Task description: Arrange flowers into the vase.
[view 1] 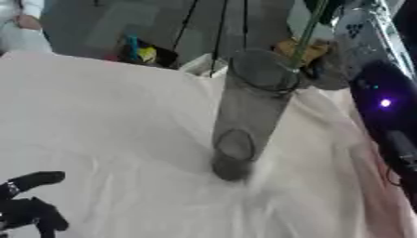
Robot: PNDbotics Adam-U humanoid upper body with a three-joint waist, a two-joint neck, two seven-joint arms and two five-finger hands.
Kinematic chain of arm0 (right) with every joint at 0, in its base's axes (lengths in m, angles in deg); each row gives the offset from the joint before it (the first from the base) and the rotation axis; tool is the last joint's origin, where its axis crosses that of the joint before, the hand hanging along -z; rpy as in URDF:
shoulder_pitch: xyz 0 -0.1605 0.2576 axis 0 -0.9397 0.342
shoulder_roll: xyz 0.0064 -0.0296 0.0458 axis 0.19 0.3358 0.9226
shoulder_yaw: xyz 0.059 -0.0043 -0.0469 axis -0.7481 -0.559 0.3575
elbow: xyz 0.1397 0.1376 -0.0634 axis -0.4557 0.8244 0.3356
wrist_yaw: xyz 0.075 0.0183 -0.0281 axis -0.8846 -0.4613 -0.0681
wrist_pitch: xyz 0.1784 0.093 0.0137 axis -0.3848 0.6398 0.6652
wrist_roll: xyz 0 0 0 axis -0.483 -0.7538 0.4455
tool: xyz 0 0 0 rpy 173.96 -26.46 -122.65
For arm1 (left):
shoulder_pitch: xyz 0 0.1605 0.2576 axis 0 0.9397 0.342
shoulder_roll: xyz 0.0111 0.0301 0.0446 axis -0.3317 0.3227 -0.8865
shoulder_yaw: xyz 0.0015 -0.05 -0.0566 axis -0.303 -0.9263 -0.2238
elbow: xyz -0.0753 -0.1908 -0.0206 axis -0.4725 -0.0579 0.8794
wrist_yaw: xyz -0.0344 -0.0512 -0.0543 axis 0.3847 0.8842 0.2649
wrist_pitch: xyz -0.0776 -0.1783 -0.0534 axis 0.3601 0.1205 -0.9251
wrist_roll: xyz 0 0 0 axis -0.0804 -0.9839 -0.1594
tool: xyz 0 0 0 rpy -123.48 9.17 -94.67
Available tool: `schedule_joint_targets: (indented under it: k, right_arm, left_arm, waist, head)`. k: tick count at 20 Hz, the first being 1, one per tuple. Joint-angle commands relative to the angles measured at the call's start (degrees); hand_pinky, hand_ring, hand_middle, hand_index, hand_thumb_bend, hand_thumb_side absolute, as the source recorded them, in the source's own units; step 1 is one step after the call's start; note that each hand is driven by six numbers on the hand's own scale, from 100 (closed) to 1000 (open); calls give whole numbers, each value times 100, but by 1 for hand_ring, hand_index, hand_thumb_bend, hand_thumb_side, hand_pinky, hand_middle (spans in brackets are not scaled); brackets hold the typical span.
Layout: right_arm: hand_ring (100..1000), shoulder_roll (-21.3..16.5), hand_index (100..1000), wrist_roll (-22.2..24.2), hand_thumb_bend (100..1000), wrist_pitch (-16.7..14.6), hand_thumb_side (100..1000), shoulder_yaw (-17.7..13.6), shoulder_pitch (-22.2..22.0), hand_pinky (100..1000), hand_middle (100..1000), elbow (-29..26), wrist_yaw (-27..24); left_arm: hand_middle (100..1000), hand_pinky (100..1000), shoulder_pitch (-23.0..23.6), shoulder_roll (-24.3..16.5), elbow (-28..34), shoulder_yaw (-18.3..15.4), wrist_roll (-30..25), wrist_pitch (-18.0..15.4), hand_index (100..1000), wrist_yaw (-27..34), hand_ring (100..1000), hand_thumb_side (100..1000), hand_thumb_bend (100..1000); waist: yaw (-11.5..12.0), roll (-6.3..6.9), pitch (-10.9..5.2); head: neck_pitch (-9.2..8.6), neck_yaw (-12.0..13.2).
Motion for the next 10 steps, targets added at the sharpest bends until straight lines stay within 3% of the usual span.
schedule_joint_targets:
  k: [1,3,10]
  right_arm:
    - [313,-286,100,69,100,-172,890,-97,46,100,100,-19,161]
    - [382,-286,100,48,100,-258,911,-111,17,100,100,29,317]
    - [447,-278,100,-89,100,-432,922,-143,13,100,100,116,466]
  left_arm:
    - [869,407,-53,6,106,44,-30,-12,759,-51,590,1000,100]
    - [869,407,-52,8,106,43,-35,-14,759,-67,591,1000,100]
    - [871,408,-51,14,106,43,-46,-21,759,-88,592,1000,100]
  waist:
    - [-3,-51,-11]
    - [2,-55,0]
    - [10,-51,22]
  head:
    - [-65,7]
    - [-63,15]
    - [-96,20]
